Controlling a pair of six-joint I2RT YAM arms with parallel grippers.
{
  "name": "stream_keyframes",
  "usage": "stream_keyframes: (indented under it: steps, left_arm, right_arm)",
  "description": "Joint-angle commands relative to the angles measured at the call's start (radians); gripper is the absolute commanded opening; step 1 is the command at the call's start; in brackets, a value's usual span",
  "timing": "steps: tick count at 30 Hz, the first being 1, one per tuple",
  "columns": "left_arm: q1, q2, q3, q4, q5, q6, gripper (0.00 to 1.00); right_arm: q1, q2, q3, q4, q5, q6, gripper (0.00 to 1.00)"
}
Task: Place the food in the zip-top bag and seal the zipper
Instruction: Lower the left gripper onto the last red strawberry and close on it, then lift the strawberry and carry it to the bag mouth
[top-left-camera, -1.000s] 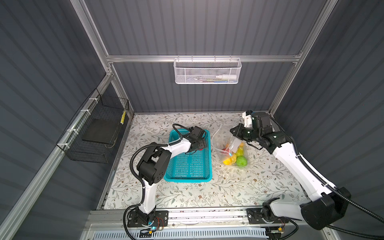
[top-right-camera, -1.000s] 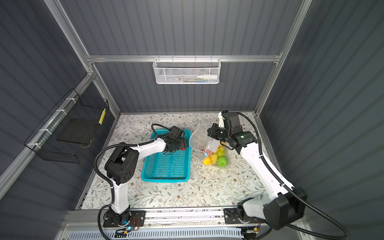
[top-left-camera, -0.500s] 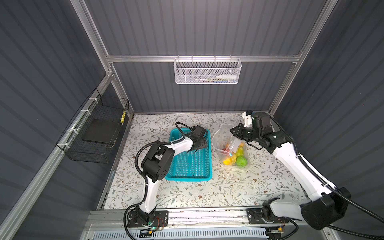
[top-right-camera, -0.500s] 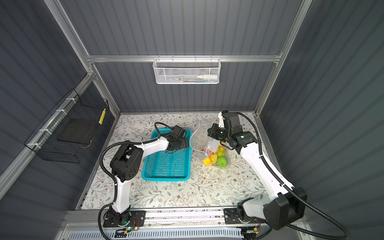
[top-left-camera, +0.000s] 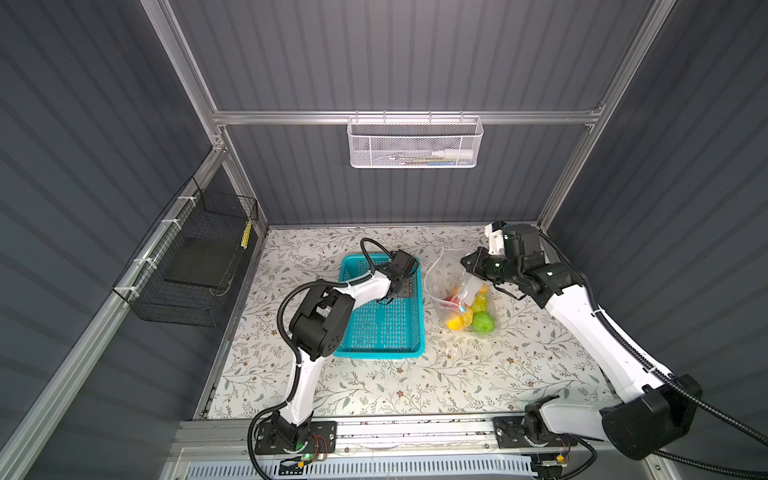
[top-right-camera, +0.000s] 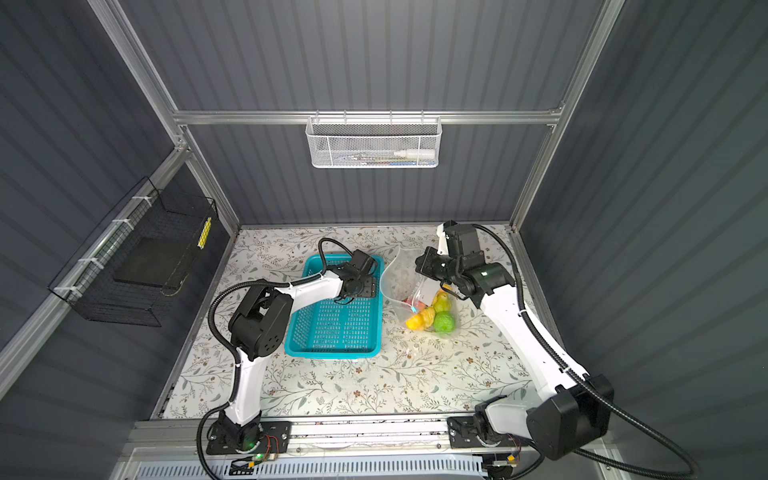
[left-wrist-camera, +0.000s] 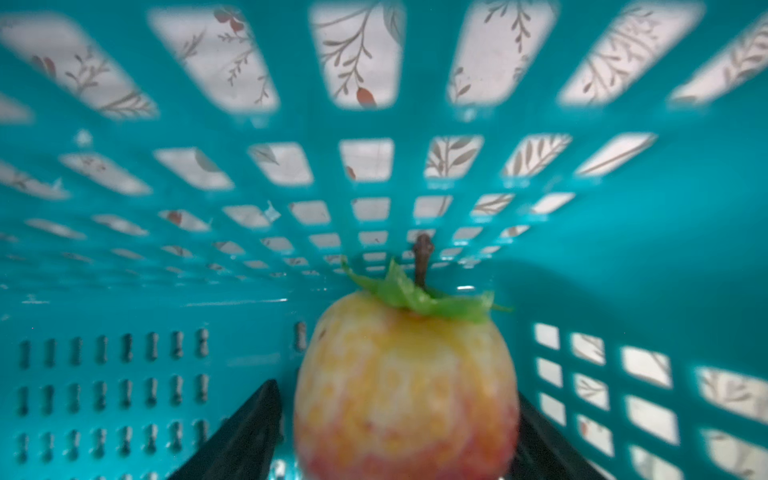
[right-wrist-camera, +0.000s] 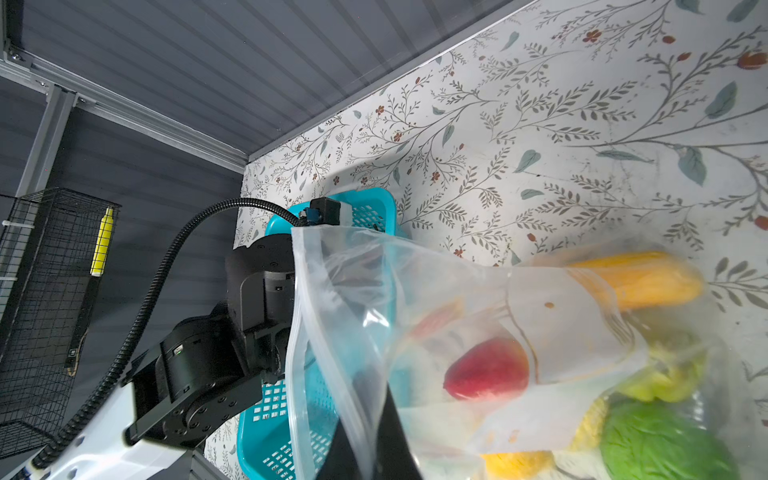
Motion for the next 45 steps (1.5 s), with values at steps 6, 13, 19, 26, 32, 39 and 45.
stream_keyframes:
  steps: [6, 13, 19, 26, 32, 39, 45]
  left_arm:
    - [-0.002, 0.021, 0.012, 0.04, -0.027, 0.053, 0.71]
    - [-0.002, -0.001, -0.03, 0.094, -0.034, 0.057, 0.57]
    - [-0.002, -0.02, -0.044, 0.1, -0.043, 0.064, 0.53]
    - [-0.002, -0.141, -0.106, 0.106, -0.025, 0.067, 0.53]
    - [-0.002, -0.298, -0.199, 0.109, 0.069, 0.069, 0.53]
    - [-0.002, -0.47, -0.241, 0.112, 0.179, 0.069, 0.53]
    - [-0.002, -0.593, -0.245, 0.172, 0.314, 0.088, 0.53]
  right_arm:
    - [0.004, -0.009, 0.047, -0.038, 0.015, -0.022, 0.0]
    - [0.004, -0.007, 0.051, -0.046, 0.018, -0.023, 0.0]
    - [0.003, -0.011, 0.052, -0.052, 0.022, -0.022, 0.0]
    - [0.004, -0.012, 0.051, -0.046, 0.017, -0.015, 0.0]
    - [0.004, -0.005, 0.05, -0.033, 0.011, -0.01, 0.0]
    - [0.004, 0.01, 0.053, -0.015, -0.003, -0.007, 0.0]
    - [0.004, 0.016, 0.051, 0.003, -0.009, -0.004, 0.0]
